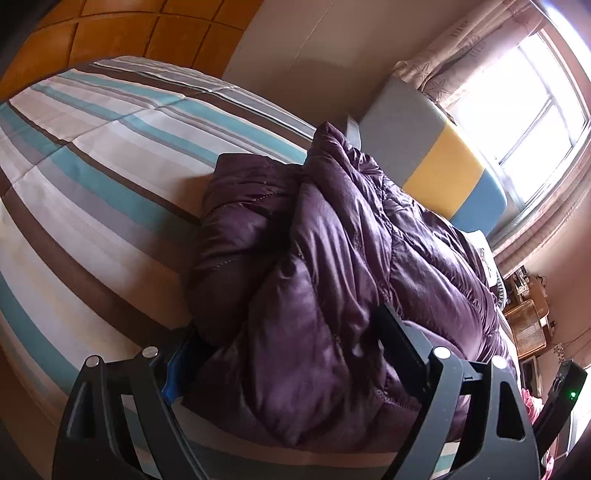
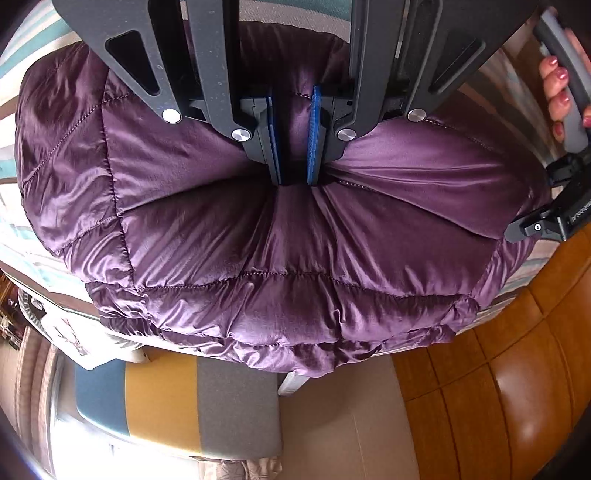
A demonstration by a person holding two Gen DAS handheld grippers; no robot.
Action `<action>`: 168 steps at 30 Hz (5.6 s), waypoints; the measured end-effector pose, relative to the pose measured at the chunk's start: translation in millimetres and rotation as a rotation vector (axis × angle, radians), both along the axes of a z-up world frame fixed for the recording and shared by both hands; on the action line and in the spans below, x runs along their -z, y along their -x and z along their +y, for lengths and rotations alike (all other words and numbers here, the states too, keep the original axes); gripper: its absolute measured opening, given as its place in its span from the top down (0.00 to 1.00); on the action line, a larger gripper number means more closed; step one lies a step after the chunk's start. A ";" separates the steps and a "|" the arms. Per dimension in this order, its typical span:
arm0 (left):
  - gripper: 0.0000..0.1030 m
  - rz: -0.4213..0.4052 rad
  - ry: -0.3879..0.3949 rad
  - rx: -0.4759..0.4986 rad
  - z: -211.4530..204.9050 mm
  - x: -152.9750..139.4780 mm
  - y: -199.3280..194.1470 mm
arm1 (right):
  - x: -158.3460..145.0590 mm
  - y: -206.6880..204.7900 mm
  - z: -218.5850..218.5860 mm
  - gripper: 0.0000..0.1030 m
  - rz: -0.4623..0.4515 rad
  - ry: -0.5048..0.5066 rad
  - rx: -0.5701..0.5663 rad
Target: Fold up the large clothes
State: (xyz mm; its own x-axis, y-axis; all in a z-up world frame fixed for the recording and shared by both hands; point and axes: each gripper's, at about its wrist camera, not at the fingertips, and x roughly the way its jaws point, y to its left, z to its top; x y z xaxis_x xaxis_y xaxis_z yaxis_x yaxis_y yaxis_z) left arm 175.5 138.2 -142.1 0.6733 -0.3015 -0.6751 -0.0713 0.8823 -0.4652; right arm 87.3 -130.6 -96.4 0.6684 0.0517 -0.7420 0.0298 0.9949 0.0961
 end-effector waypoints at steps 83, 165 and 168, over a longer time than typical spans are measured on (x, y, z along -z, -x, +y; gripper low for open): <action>0.72 -0.572 -0.254 0.267 -195.1 -156.5 55.5 | -32.1 66.4 -166.4 0.86 -0.124 0.026 0.581; 0.46 -0.339 -0.368 0.607 -289.8 -84.1 13.5 | -6.4 9.3 -189.7 0.86 -0.061 -0.063 0.438; 0.46 -0.315 -0.350 0.618 -288.3 -82.8 8.7 | -5.5 10.1 -198.7 0.86 -0.065 -0.117 0.433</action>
State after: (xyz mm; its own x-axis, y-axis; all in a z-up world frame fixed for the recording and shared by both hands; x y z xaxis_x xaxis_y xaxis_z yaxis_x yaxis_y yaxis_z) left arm 166.8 -150.1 -59.3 0.6284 -0.4893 -0.6048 0.5710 0.8181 -0.0687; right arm 77.2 -329.3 -90.9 0.6921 -0.1621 -0.7033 0.4307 0.8747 0.2222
